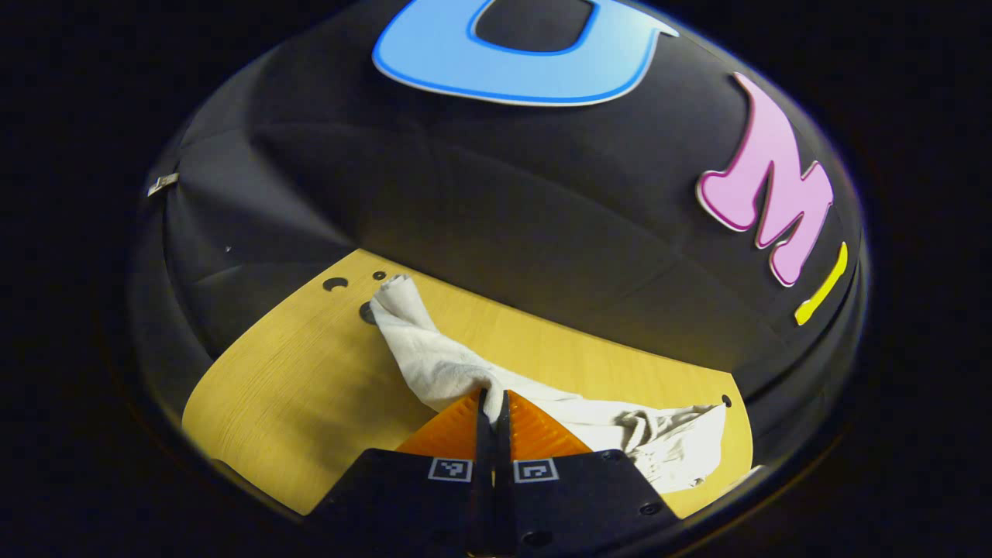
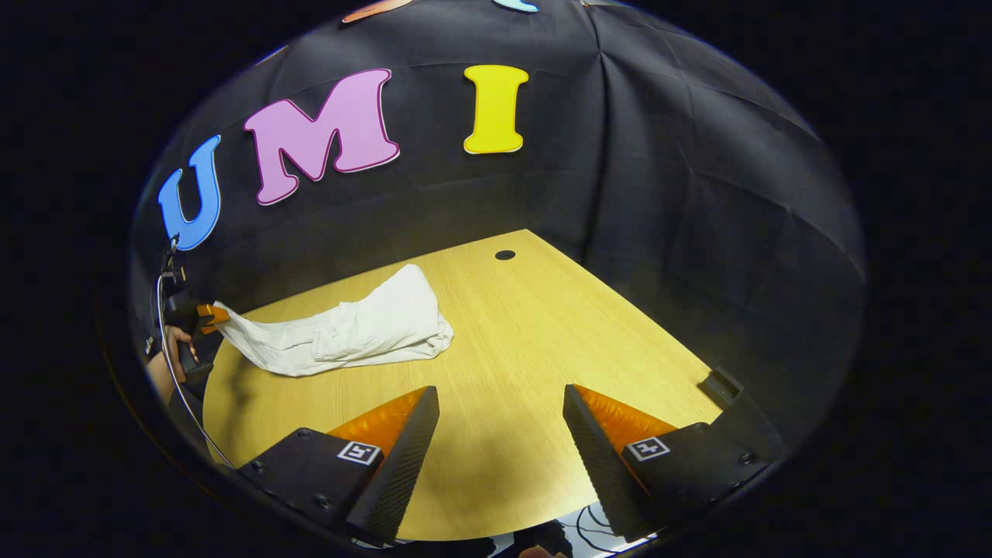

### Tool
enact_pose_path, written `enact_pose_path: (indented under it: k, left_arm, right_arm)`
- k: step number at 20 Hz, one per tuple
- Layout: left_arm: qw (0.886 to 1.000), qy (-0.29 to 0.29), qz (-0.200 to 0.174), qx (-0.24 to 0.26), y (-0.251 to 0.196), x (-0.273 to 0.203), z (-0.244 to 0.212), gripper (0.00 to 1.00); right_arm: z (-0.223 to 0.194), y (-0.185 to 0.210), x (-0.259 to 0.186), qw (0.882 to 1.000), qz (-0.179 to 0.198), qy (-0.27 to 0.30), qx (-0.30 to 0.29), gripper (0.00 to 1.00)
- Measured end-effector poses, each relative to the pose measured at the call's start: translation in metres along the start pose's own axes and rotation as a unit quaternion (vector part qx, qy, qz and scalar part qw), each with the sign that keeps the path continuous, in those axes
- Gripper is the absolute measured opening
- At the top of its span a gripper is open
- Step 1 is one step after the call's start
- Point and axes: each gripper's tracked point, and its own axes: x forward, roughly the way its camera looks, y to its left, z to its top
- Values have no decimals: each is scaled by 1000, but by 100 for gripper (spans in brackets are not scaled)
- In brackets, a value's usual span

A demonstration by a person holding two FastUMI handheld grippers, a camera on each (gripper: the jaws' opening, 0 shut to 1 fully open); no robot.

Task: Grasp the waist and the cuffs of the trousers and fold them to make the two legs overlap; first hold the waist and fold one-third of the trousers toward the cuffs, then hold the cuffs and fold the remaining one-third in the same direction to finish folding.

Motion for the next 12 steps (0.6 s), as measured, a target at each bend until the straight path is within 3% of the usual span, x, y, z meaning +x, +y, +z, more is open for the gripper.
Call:
enact_pose_path:
  k: [12]
  left_arm:
    - [998,-18,-53,37,-173,-30,-4,5]
  right_arm:
    - [16,-56,36,999,24,1,39,99]
